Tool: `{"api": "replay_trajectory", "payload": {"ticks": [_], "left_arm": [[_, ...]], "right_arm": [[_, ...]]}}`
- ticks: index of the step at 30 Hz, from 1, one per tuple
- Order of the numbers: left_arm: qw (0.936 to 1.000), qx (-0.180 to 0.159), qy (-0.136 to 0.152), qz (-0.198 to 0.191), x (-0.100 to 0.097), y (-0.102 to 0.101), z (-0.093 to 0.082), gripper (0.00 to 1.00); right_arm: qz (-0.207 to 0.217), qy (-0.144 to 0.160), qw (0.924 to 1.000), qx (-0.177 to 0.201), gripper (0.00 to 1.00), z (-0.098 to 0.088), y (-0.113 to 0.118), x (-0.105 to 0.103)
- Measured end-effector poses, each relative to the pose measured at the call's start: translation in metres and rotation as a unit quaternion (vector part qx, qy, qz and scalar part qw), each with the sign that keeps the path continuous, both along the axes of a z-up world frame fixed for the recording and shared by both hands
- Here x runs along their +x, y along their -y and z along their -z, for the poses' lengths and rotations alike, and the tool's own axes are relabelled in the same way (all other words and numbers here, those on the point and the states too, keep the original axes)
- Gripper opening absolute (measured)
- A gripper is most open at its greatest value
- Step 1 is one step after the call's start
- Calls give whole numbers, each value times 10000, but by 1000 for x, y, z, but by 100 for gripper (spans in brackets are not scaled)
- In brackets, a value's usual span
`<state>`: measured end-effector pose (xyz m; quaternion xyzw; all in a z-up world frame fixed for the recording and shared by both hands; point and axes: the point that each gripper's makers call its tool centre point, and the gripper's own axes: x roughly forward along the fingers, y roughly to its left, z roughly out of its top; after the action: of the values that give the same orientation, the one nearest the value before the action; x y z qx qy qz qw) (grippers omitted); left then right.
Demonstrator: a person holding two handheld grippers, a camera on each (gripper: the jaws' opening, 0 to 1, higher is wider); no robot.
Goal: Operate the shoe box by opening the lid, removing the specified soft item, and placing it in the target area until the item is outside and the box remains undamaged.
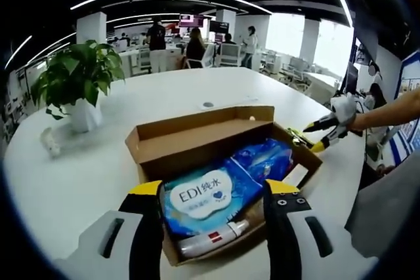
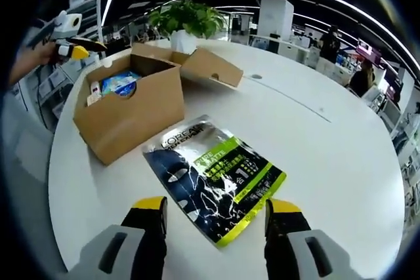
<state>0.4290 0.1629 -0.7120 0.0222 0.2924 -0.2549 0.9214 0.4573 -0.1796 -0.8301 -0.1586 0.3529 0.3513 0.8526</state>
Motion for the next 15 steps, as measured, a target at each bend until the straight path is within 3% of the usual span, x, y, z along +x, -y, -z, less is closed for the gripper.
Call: {"api": "replay_trajectory", "payload": {"ticks": [5,8,11,15], "left_arm": [[9999,84,-48,-33,-4,-5,0,61],[9991,-181,-137,-361,-3,-11,-4,60],[9989,-175,-62,-441,-2,-17,-7,63],[9964,-183,-297,-778,-6,-30,-1,61]], "right_arm": [[-75,64,9999,69,57,-11,-6,-2],[-32,64,9999,88,57,-17,-8,0],[11,40,9999,111,56,-25,-11,-1],[33,78,9998,172,56,-34,-17,-3]]}}
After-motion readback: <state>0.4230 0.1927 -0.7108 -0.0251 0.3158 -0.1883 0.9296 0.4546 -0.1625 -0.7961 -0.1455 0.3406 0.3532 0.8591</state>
